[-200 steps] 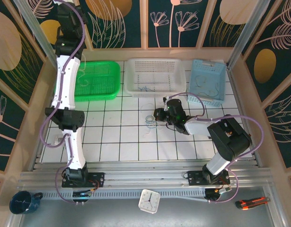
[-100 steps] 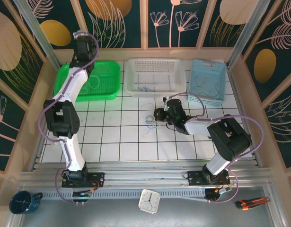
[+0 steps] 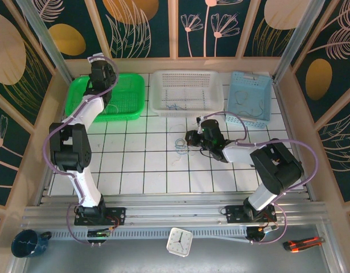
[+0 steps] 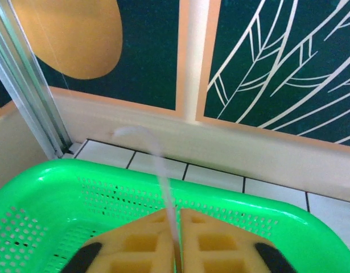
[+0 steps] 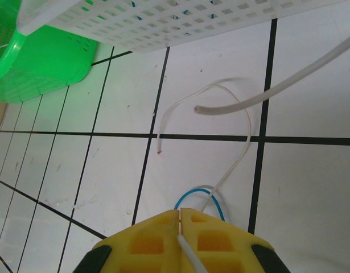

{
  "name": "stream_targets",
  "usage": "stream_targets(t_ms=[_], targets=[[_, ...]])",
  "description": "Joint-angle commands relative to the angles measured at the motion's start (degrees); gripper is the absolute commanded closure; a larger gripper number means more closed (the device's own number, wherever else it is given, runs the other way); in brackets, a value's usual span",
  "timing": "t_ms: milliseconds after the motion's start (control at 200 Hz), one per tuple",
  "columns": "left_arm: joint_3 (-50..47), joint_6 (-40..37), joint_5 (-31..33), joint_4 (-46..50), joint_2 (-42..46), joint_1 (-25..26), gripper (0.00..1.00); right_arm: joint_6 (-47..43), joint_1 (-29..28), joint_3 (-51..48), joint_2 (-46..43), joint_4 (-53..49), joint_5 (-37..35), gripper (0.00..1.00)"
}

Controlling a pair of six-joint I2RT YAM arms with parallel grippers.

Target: Untangle the cables

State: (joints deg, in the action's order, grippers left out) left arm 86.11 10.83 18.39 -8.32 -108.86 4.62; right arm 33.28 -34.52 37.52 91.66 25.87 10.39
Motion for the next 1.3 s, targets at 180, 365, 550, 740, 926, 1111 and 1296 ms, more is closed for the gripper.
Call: stream_targets(t_ms=[180, 365, 550, 740, 926, 1111, 1296], targets=[[0.6, 1.2, -1.5, 0.6, -3.2, -1.5, 0.24, -1.2, -0.8, -1.7, -3.4, 0.3, -1.2, 1.0], [0.8, 2.0, -3.4, 2.1, -0.5, -1.6, 0.01, -1.2, -0.8, -2.2, -4.8, -0.1, -1.2, 1.0], [-0.1, 4.0, -9.0, 5.2, 4.2, -1.6, 0.01, -1.5, -0.8, -1.9, -6.9, -1.1, -1.1, 0.99], [-3.2, 9.3, -19.6, 8.4, 10.3, -1.6, 0.01, -2.6, -0.9, -1.3, -9.1, -2.5, -0.4, 0.99], [-14.3, 16.8, -30.7, 5.0, 20.0, -1.1, 0.01, -3.0, -0.8, -1.0, -12.4, -3.8, -0.6, 0.97], [-27.7, 22.2, -34.0, -0.5, 29.9, 2.8, 0.01, -3.1, -0.6, -1.6, -15.8, -4.2, -0.7, 0.96], [-38.1, 26.7, -33.3, -4.7, 36.6, 9.1, 0.01, -4.2, 0.0, -1.9, -16.8, -5.6, -0.5, 0.88]])
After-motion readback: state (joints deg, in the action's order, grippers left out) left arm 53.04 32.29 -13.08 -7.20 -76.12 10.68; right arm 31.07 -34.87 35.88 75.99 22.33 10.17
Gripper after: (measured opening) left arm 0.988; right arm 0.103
